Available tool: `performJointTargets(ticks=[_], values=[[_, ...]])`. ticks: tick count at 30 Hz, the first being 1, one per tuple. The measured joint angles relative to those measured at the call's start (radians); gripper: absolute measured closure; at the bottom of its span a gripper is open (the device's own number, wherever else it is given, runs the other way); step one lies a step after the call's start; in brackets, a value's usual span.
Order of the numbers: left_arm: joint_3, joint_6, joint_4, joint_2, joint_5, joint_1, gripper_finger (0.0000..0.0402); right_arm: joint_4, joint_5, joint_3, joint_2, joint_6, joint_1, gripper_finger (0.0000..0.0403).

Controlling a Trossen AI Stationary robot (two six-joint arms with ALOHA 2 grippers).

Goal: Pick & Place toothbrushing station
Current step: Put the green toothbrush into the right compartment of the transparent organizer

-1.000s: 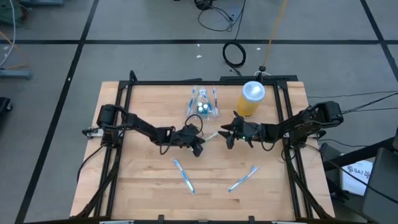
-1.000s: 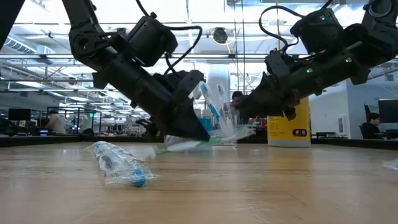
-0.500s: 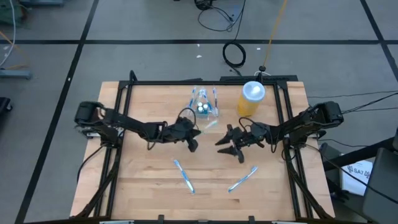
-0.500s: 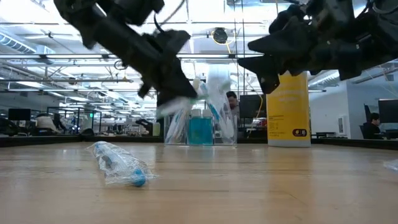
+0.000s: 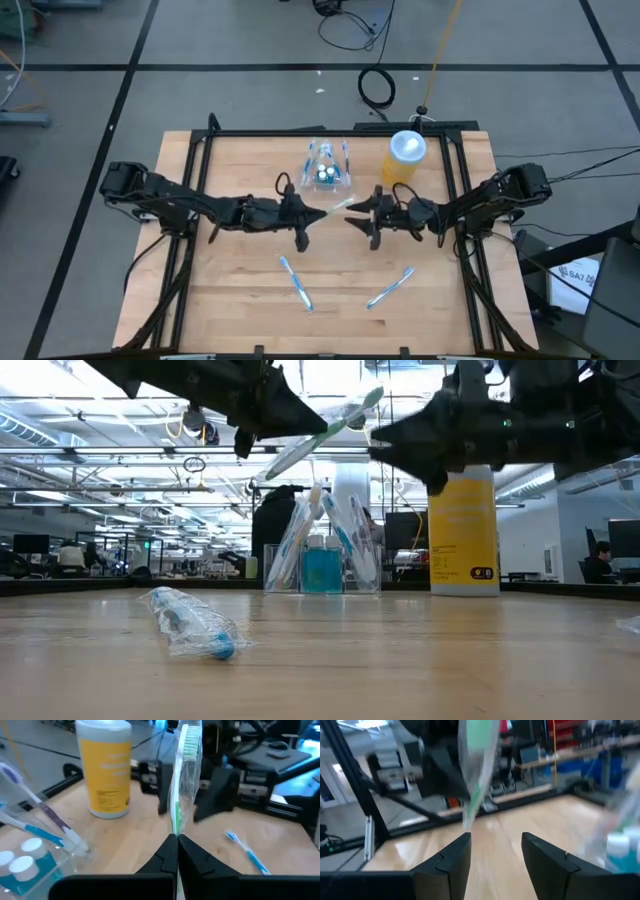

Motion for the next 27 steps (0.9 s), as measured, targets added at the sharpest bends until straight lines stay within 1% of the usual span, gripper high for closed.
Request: performJointTargets(ticks=[3,4,6,8,12,20,23,27], values=[[0.000,-0.003,-0.002,0.000,0.003,-0.007,0.0398,0.069,-0.006,0.019,0.000,-0.059,0.000,0.0234],[0.000,-0.003,-0.001,0.000,0.002,-0.008,0.0398,0.074,-0.023,0.033,0.000,-0.070,0.000,0.0234],[0.000,-0.005,0.009,0.000,0.002,-0.012,0.0400,0.068,-0.052,0.057,0.000,-0.084,0.000,0.0234],[0.000,-0.007,0.019,0.000,0.003,-0.015,0.0399,0.052,-0.058,0.086,0.000,-0.095,0.000,0.0234],[0.000,-0.005,0.038,0.000,0.003,-0.019,0.0400,0.003,-0.053,0.125,0.000,-0.119,0.000,0.0234],[0.000,0.010,0.046,0.000,0.003,-0.023,0.0399,0.004,-0.052,0.154,0.001,-0.134,-0.001,0.0235],[0.000,0.012,0.046,0.000,0.003,-0.023,0.0399,0.010,-0.051,0.161,0.000,-0.137,-0.001,0.0250],[0.000,0.012,0.044,0.000,0.003,-0.023,0.0398,0.002,-0.053,0.161,0.000,-0.136,-0.006,0.0294]])
